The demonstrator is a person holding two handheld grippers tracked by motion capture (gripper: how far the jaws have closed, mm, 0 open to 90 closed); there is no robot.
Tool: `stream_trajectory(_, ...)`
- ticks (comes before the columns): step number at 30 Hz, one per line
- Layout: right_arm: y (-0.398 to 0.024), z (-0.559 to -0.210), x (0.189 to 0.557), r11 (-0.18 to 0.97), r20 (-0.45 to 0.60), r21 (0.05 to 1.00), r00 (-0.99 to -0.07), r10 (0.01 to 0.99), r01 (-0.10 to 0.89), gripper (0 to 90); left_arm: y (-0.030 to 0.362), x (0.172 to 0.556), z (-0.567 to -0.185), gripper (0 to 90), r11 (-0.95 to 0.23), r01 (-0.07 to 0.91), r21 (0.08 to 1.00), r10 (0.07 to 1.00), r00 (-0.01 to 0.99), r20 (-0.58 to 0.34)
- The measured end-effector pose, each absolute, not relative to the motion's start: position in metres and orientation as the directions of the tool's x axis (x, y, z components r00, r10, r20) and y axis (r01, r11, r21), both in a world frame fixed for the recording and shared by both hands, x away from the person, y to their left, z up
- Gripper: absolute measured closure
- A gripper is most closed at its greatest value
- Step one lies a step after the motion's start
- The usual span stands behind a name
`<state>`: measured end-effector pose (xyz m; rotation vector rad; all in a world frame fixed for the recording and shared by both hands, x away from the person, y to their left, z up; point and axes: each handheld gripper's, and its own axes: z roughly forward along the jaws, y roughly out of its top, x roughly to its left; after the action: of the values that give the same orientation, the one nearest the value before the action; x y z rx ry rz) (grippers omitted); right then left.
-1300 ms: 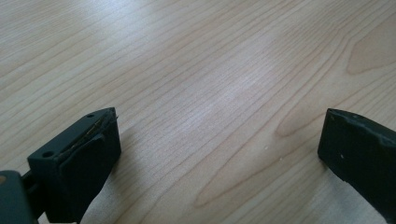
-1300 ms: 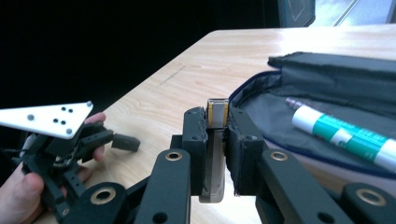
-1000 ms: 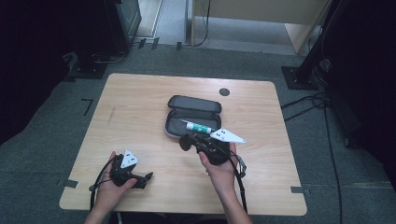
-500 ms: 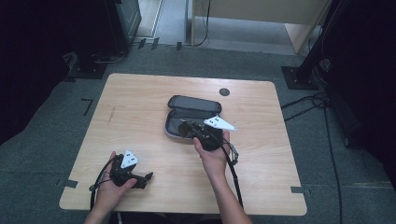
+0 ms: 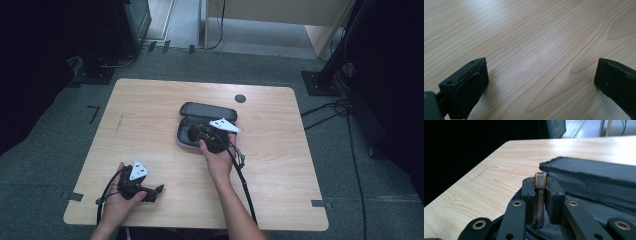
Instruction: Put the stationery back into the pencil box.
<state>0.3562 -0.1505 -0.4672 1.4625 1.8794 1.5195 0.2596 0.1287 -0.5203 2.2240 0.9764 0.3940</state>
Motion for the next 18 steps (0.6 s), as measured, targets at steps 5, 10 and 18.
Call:
stream_trajectory(5,-0.149,-0.475,0.368,-0.145,0.394,0.84,-0.403,0.826,0.523,78.9,0.129,0.26,-0.52,0.0,-0.497,0.536,0.682,0.738,0.674,0.008)
stream_trajectory(10,-0.148,-0.48,0.384,-0.187,0.429,0.811,-0.347,0.834,0.554,78.9,0.129,0.26,-0.52,0.0,-0.497,0.537,0.682,0.739,0.674,0.008)
stream_trajectory(18,-0.145,-0.485,0.388,-0.169,0.421,0.803,-0.344,0.839,0.571,75.9,0.129,0.26,-0.52,0.0,-0.497,0.537,0.682,0.739,0.674,0.008)
